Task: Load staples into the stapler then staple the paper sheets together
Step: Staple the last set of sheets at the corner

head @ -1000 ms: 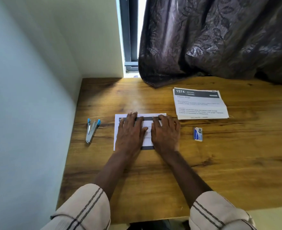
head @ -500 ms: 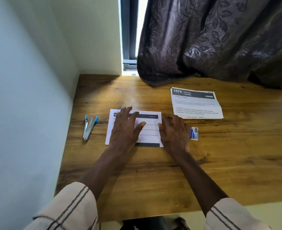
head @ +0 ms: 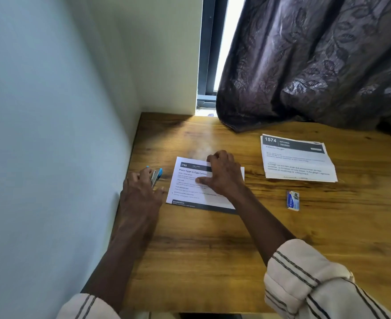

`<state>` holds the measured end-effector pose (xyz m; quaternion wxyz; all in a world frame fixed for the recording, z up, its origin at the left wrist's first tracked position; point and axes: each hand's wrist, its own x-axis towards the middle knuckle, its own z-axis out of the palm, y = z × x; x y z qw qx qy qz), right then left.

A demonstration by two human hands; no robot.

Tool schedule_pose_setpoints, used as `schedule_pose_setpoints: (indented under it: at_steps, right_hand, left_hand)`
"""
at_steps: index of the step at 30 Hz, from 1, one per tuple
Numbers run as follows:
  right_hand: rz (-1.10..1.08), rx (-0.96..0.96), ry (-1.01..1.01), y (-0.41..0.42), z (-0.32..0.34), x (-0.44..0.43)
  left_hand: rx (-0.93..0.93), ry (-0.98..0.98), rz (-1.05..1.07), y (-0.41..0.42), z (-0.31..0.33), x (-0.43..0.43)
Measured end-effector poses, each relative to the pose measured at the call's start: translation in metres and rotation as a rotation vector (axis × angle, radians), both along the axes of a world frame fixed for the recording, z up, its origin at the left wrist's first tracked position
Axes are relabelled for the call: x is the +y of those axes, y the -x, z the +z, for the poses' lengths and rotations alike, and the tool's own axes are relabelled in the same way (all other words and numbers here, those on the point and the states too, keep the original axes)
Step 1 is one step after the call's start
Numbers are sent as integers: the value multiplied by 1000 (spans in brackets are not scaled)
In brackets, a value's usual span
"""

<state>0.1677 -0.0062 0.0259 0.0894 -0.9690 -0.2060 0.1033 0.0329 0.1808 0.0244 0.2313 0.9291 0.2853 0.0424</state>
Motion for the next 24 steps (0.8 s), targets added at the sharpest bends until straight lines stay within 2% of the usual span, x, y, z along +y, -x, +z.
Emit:
schedule_pose_setpoints:
  at_steps: [5, 13, 16, 20, 22, 24]
  right_hand:
    - [24, 89, 86, -19, 10, -3]
    - [-21, 181, 25, -15, 15, -4]
    - [-10, 222, -48, -11, 16, -2]
    - [39, 224, -28, -11, 16, -2]
    - [33, 238, -92, -12, 11, -7]
    - [-16, 225, -264, -4, 2, -12]
  left_hand:
    - [-88, 154, 56, -8, 1, 10]
    - [-162, 386, 72, -23, 21, 18]
    - [-123, 464, 44, -31, 27, 13]
    - [-50, 676, -84, -43, 33, 17]
    - [62, 884, -177, -50, 33, 22]
    - [158, 1068, -224, -51, 34, 24]
